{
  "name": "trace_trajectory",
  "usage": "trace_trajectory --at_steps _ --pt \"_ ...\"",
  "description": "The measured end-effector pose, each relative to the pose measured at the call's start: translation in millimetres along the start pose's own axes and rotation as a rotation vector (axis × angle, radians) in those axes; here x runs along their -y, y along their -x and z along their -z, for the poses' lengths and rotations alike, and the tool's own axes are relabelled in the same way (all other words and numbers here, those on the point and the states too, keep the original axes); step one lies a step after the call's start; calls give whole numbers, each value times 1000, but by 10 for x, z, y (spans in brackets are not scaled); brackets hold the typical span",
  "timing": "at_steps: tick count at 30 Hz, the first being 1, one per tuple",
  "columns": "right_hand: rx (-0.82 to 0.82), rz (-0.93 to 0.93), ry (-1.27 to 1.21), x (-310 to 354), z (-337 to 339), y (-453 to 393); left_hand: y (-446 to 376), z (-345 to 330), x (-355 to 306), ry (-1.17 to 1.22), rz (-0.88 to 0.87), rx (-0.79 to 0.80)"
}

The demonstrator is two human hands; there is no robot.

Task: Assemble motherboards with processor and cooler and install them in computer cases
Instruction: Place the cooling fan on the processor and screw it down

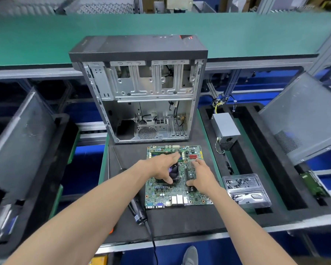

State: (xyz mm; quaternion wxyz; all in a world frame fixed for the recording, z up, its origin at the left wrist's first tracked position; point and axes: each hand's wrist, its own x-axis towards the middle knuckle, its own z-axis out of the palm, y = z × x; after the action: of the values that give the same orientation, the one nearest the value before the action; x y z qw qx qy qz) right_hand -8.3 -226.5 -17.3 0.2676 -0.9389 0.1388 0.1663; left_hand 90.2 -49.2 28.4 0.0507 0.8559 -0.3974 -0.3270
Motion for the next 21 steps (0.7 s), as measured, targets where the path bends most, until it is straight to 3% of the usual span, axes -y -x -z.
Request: trace_trajectory --at_steps 5,11,17,21 --pt "-53 125 44 196 27 89 90 -79 27 -59 -3 -97" --pt "-110 314 -11 525 87 187 247 -298 128 -39 50 -335" --pt "30 338 95 574 190 77 390 -263 300 181 55 -309" --pt "65 318 119 617 238 5 424 -220 290 105 102 -274"
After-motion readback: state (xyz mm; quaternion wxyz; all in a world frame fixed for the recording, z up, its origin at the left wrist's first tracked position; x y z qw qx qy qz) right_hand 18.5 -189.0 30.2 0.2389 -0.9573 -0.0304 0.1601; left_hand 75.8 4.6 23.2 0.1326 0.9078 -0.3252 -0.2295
